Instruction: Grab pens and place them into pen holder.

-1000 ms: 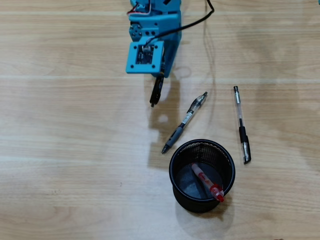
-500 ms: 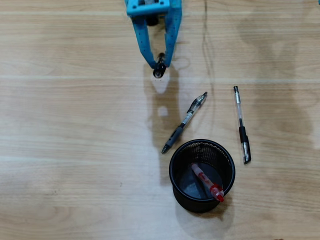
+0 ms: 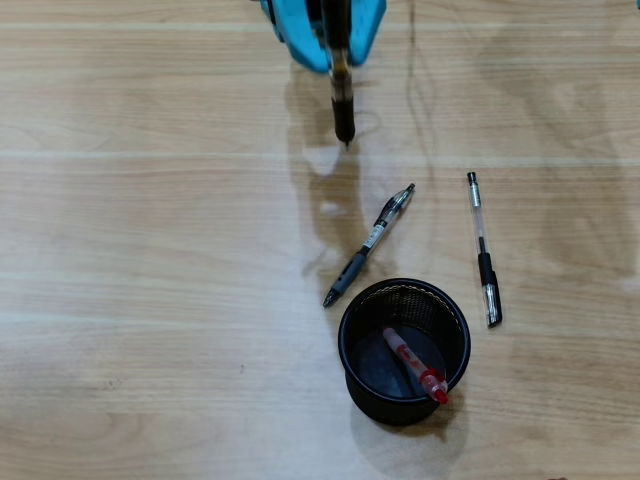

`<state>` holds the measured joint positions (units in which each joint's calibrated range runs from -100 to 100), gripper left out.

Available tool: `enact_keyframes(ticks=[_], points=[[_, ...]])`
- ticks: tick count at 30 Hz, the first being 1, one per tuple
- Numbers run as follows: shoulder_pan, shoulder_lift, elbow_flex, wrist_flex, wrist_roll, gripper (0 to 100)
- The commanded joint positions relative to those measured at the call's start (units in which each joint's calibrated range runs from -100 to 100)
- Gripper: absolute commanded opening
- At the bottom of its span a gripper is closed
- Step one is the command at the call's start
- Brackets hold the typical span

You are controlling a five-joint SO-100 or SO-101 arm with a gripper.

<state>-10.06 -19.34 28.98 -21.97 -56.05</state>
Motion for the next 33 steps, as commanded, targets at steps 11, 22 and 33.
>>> enact_keyframes(ticks=[11, 22, 33], points=[[-2.33, 6.86, -1.45, -10.18, 0.30, 2], [-6.51, 32.06, -23.26, -9.84, -0.06, 2], [-6.15, 50.38, -36.60, -9.84, 0.20, 2]])
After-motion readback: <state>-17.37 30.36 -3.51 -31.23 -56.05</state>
